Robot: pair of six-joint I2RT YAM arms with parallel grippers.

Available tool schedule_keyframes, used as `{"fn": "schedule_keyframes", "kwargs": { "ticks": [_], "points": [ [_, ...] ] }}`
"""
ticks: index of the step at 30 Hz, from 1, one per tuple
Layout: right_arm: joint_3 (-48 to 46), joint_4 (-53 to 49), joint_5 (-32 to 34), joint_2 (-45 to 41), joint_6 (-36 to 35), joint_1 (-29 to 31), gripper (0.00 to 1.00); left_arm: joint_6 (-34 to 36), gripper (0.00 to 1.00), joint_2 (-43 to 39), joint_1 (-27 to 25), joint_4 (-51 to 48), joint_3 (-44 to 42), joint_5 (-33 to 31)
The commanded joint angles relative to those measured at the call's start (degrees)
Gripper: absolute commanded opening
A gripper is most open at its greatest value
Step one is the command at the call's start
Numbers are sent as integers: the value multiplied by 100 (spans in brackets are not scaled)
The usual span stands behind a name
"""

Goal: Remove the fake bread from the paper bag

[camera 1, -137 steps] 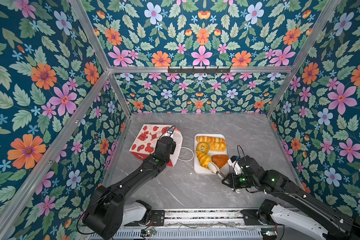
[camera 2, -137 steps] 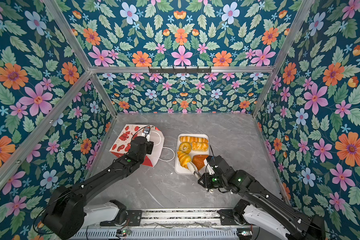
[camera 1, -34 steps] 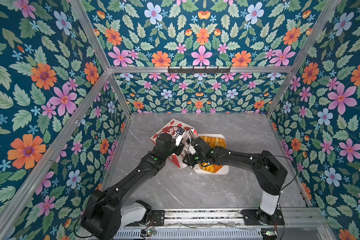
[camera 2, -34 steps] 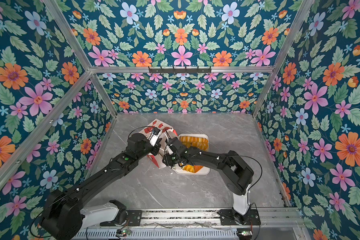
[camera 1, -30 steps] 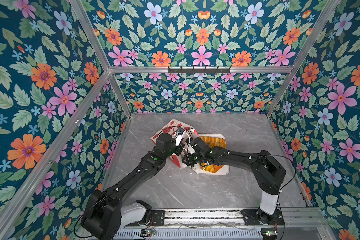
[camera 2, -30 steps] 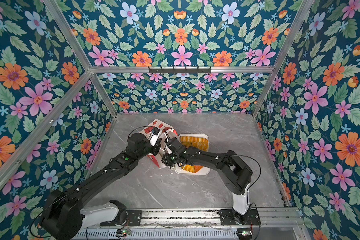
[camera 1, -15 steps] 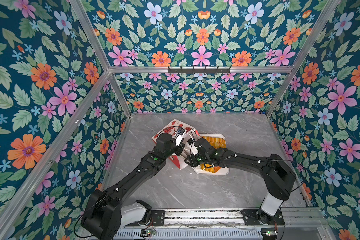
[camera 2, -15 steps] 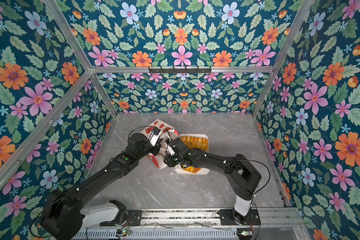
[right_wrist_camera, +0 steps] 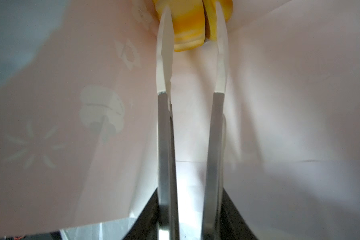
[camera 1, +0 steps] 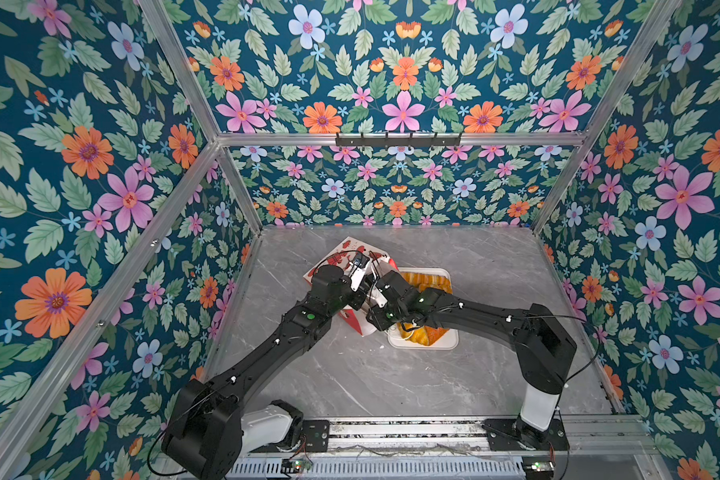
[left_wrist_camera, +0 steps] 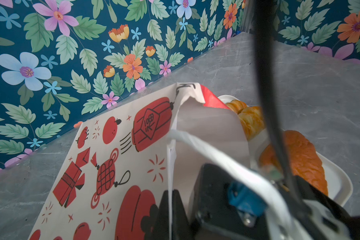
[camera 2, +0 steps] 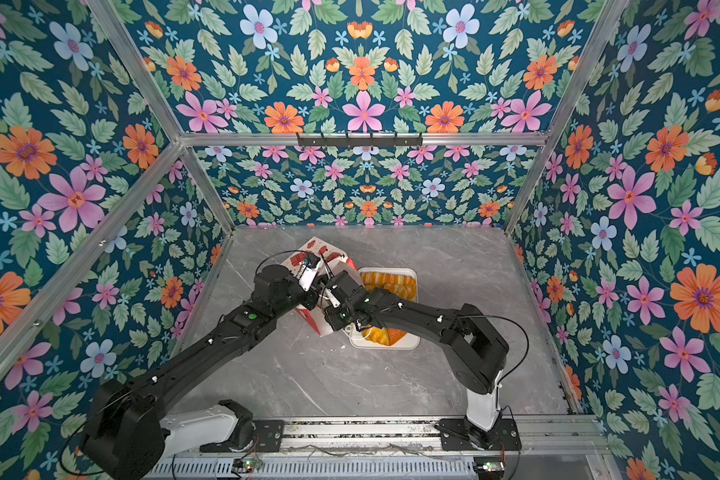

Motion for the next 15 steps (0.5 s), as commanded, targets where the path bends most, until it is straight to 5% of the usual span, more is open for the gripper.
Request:
{"fn": "schedule_keyframes", "kwargs": {
  "ticks": [1,15],
  "points": [
    [129,-126,260,75,-165,13,40,-26,0,15,-5,95,65,165],
    [61,23,126,113,29,17,39,-33,0,16,-4,40,74,128]
  ]
}}
